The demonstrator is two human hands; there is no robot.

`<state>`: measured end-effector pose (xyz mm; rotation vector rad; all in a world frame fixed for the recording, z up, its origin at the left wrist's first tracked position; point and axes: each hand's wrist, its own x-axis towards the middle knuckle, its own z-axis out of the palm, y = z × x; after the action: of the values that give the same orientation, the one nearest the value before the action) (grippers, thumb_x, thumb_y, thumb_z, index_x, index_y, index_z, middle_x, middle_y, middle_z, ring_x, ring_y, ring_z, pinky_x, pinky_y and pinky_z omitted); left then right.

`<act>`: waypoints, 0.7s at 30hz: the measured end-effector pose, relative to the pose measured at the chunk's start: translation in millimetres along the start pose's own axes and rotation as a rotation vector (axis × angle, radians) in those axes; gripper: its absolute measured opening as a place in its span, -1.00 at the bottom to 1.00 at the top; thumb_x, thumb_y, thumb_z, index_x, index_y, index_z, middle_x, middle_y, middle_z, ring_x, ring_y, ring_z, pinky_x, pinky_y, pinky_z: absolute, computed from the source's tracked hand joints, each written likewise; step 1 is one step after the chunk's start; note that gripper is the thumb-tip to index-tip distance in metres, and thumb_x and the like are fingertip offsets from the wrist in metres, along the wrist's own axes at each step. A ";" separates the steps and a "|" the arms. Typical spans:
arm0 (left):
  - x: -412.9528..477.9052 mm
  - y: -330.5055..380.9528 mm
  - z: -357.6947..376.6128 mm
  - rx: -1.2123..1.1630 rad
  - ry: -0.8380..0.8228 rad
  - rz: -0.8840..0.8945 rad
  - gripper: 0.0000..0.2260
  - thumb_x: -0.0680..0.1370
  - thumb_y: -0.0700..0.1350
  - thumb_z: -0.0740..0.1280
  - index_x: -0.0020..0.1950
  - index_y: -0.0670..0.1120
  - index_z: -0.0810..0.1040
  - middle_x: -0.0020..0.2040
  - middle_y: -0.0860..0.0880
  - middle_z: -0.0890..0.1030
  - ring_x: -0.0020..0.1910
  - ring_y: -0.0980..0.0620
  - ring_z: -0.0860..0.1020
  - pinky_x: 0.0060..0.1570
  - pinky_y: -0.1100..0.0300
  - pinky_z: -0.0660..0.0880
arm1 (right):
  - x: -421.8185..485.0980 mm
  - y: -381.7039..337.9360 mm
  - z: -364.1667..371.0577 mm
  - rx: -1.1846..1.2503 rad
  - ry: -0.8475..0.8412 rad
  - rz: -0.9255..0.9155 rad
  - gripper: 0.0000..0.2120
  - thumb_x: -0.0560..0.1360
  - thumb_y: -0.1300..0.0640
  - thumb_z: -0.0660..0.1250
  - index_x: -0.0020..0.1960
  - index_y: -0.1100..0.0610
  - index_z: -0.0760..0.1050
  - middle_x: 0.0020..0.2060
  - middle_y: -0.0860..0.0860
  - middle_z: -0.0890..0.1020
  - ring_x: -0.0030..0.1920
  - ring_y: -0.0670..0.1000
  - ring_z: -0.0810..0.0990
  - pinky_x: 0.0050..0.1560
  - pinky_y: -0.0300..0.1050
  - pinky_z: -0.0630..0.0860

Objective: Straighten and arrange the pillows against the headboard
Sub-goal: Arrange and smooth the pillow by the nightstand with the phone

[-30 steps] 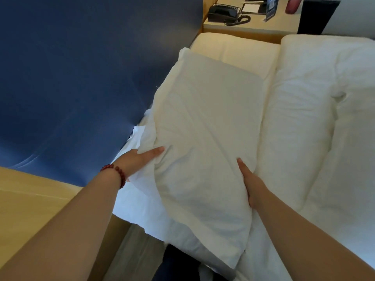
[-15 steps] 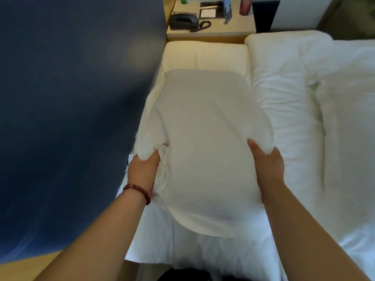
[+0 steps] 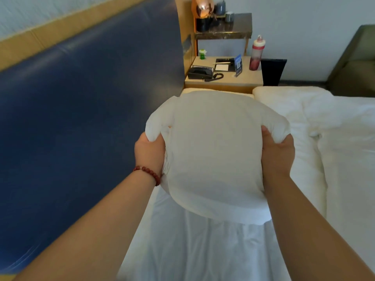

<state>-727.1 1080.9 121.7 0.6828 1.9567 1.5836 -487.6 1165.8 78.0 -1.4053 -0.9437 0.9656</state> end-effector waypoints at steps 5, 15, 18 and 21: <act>18.3 11.8 1.1 0.202 -0.100 -0.083 -0.40 0.53 0.40 -0.01 0.23 -0.02 0.48 0.03 0.08 0.56 0.00 0.06 0.52 0.00 0.15 0.45 | 8.2 2.8 -0.4 -0.046 -0.033 0.047 -0.45 0.52 -0.26 0.30 0.33 0.09 0.39 0.08 0.00 0.55 0.15 0.10 0.53 0.05 -0.08 0.39; 67.7 -60.0 11.5 0.716 -0.604 -0.453 0.04 0.24 0.51 0.37 0.53 -0.09 0.23 0.48 -0.13 0.35 0.40 -0.19 0.38 0.34 -0.06 0.32 | 11.6 101.2 -0.2 -0.199 -0.341 0.547 0.24 0.05 -0.40 0.58 0.52 0.15 0.18 0.34 0.08 0.48 0.27 0.14 0.52 0.31 0.09 0.47; 87.0 -89.5 32.9 0.713 -0.608 -0.508 0.09 0.21 0.46 0.43 0.54 -0.14 0.19 0.47 -0.15 0.35 0.40 -0.20 0.37 0.33 -0.05 0.32 | 17.4 97.2 7.8 -0.161 -0.338 0.638 0.13 0.31 -0.21 0.55 0.60 0.12 -0.05 0.45 0.10 0.36 0.33 0.14 0.46 0.31 0.05 0.44; 120.5 -116.5 43.8 0.656 -0.591 -0.561 0.28 0.04 0.52 0.46 0.57 -0.08 0.10 0.45 -0.15 0.37 0.36 -0.21 0.40 0.34 -0.09 0.36 | 32.0 116.6 22.6 -0.110 -0.286 0.732 0.26 0.23 -0.29 0.57 0.60 -0.01 -0.19 0.48 0.08 0.31 0.36 0.16 0.44 0.36 0.13 0.42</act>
<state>-792.5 1171.7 -10.6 0.6566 1.9352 0.3337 -495.8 1198.0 -40.5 -1.7818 -0.6881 1.7126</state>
